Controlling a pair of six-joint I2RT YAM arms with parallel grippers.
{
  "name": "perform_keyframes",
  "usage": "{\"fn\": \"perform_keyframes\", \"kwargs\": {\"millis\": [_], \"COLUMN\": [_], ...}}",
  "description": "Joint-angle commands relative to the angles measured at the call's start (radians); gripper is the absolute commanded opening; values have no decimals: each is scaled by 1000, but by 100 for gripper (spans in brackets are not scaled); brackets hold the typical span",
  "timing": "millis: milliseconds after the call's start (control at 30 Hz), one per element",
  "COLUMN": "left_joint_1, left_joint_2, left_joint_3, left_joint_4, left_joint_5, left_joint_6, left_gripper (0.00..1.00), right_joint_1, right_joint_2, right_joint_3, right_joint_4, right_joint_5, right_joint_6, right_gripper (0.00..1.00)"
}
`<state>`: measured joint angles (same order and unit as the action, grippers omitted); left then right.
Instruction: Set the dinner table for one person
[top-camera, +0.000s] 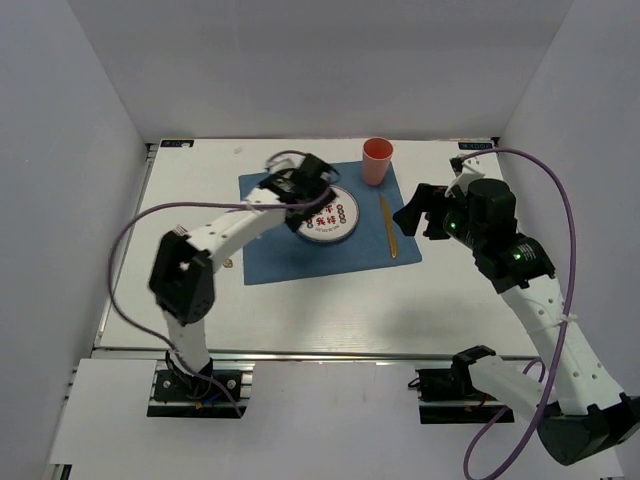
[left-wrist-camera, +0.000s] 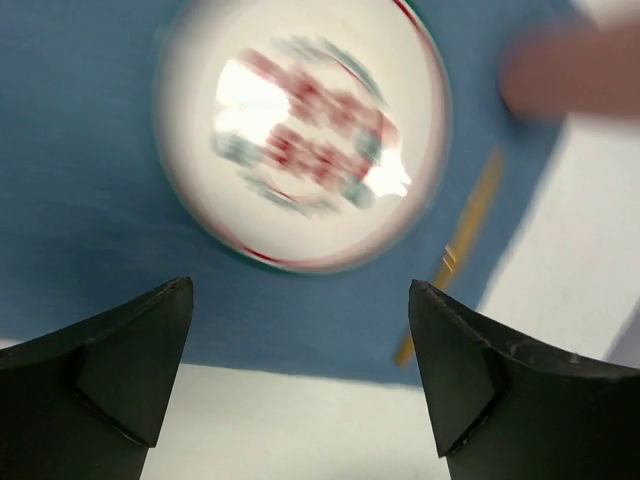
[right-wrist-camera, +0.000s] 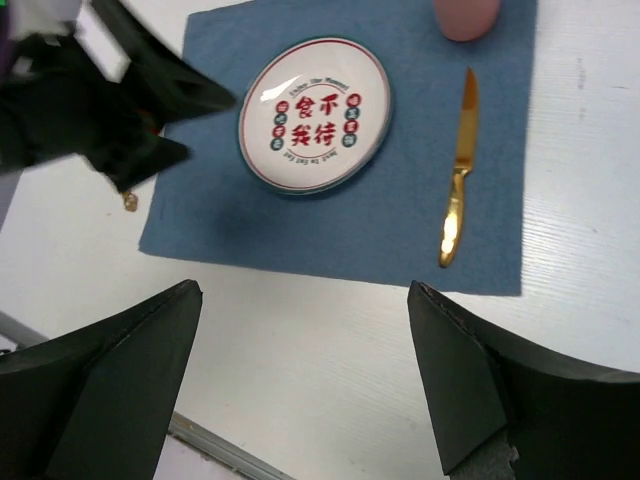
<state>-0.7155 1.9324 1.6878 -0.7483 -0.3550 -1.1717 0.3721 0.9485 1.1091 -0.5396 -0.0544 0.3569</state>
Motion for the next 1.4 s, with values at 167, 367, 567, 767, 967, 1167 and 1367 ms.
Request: {"fn": "perform_keyframes", "kwargs": {"millis": [167,367,567,767,967,1167,1367], "left_joint_1": [344,536,663,731,763,756,697], "left_joint_2": [-323,-282,-96,-12,2,-61,-216], "left_joint_3": [-381,-413,-347,-401,-480,-447,-392], "left_joint_4": [-166,-95,-93,12,69,36,115], "left_joint_5": [-199,-174,-102,-4,40,59,282], "left_joint_6": [-105,-17,27,107,110,211,580], "left_gripper": [98,98,98,79,5,0,0], "right_joint_1": [-2,2,1,2,1,-2,-1], "right_joint_2": [22,15,-7,-25,-33,-42,-45], "right_joint_3": [-94,-126,-152,-140,-120,-115,-153], "right_joint_4": [122,133,139,133,133,142,176], "right_joint_5": [-170,-255,-272,-263,-262,-286,-289], "right_joint_6": [-15,-24,-19,-27,-21,-22,-39], "right_gripper": [89,89,89,89,89,89,89]}}
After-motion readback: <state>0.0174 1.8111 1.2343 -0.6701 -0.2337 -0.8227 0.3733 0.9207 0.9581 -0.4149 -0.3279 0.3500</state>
